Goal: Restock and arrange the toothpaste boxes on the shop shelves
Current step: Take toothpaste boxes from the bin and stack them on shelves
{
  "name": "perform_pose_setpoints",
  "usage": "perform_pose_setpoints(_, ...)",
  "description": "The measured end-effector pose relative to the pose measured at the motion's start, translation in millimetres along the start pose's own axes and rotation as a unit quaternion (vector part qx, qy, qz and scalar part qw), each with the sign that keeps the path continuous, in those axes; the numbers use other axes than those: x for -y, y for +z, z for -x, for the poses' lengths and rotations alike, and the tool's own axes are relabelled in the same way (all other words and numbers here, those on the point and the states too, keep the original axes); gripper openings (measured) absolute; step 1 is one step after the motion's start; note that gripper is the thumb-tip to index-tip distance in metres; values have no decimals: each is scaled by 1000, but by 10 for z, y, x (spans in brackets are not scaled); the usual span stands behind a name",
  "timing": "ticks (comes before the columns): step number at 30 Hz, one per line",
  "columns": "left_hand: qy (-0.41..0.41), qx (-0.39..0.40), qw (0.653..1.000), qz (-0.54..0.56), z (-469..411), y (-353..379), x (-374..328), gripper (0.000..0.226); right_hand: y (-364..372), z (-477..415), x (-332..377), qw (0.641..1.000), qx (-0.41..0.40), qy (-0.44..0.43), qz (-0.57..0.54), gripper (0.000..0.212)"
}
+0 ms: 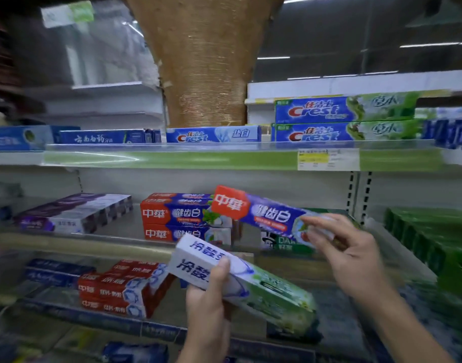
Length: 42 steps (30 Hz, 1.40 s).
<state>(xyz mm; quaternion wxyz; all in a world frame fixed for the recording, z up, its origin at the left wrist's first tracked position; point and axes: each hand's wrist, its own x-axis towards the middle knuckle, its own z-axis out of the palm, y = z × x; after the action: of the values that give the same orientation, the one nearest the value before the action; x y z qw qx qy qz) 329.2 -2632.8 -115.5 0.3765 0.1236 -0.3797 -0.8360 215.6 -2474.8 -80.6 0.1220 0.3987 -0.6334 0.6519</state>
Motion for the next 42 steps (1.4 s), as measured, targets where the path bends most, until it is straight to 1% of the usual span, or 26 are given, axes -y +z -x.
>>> perform_pose_setpoints(1, 20, -6, 1000, -1, -51, -30, -69, 38, -55, -59, -20, 1000, -4, 3, 11, 28)
perform_pose_setpoints(2, 39, -12, 999, -4, -122, -80, -138, 38, -113, -111, -43, 1000, -10, 8, 16, 26)
perform_pose_setpoints(4, 81, -21, 996, -16, -300, -214, -280, 43, -211, -187, -59, 999, -29, 6, 35, 23)
perform_pose_setpoints(5, 101, -30, 994, -24, -379, -279, -354, 41, -268, -209, -68, 999, -40, -1, 33, 18)
perform_pose_setpoints(6, 120, -43, 991, -27, -466, -349, -435, 36, -304, -226, -57, 999, -38, 1, 28, 6)
perform_pose_setpoints(8, 154, -76, 985, -21, -642, -450, -576, 13, -359, -268, -79, 998, -43, -1, 49, 35)
perform_pose_setpoints(9, 165, -89, 982, -17, -746, -499, -647, 7, -343, -319, -111, 997, -55, 4, 58, 36)
perform_pose_setpoints(10, 170, -98, 981, -8, -846, -525, -688, 8, -311, -380, -119, 995, -72, 15, 60, 23)
perform_pose_setpoints(11, 172, -99, 980, 4, -928, -511, -728, 9, -272, -438, -115, 996, -61, 18, 67, 7)
perform_pose_setpoints(12, 176, -98, 979, 13, -1025, -504, -760, 9, -193, -522, -121, 994, -50, 19, 91, 5)
perform_pose_setpoints(13, 180, -96, 979, 17, -1114, -486, -795, 9, -91, -624, -145, 992, -37, 22, 120, 8)
perform_pose_setpoints(14, 183, -97, 978, 19, -1209, -471, -817, 8, 24, -737, -165, 989, -26, 18, 147, 16)
perform_pose_setpoints(16, 188, -108, 976, 11, -1411, -474, -857, 8, 263, -987, -220, 983, -25, 6, 182, 45)
perform_pose_setpoints(17, 189, -112, 976, 6, -1491, -478, -877, 8, 393, -1105, -248, 983, -27, 6, 182, 49)
perform_pose_setpoints(20, 190, -95, 977, -12, -1714, -513, -932, 11, 785, -1375, -338, 985, 29, 32, 166, 31)
perform_pose_setpoints(22, 176, -79, 981, -24, -1809, -551, -947, 16, 998, -1468, -466, 983, 62, 51, 166, 24)
perform_pose_setpoints(25, 147, -42, 988, -18, -1895, -624, -950, 16, 1176, -1545, -566, 976, 96, 100, 167, 18)
perform_pose_setpoints(27, 134, -24, 991, -13, -1929, -660, -942, 16, 1220, -1577, -591, 975, 113, 164, 93, 18)
perform_pose_setpoints(28, 127, -14, 992, -11, -1947, -677, -941, 16, 1246, -1580, -587, 972, 111, 204, 37, 22)
perform_pose_setpoints(30, 108, 3, 994, -2, -1989, -694, -936, 16, 1288, -1606, -619, 957, 68, 279, -46, 32)
perform_pose_setpoints(32, 83, 36, 996, 18, -2038, -733, -971, 11, 1335, -1626, -648, 943, 10, 327, -65, 30)
perform_pose_setpoints(33, 66, 55, 996, 28, -2056, -754, -999, 8, 1365, -1633, -669, 939, -14, 338, -66, 29)
perform_pose_setpoints(35, 25, 86, 995, 36, -2089, -790, -1059, 19, 1445, -1642, -666, 934, -40, 348, -64, 36)
perform_pose_setpoints(37, -13, 98, 994, 38, -2098, -791, -1113, 25, 1509, -1618, -692, 931, -53, 355, -62, 45)
perform_pose_setpoints(40, -54, 112, 991, 39, -2104, -754, -1158, 50, 1552, -1534, -624, 929, -51, 354, -96, 36)
perform_pose_setpoints(42, -67, 129, 989, 35, -2106, -759, -1176, 56, 1569, -1500, -606, 928, -49, 356, -101, 36)
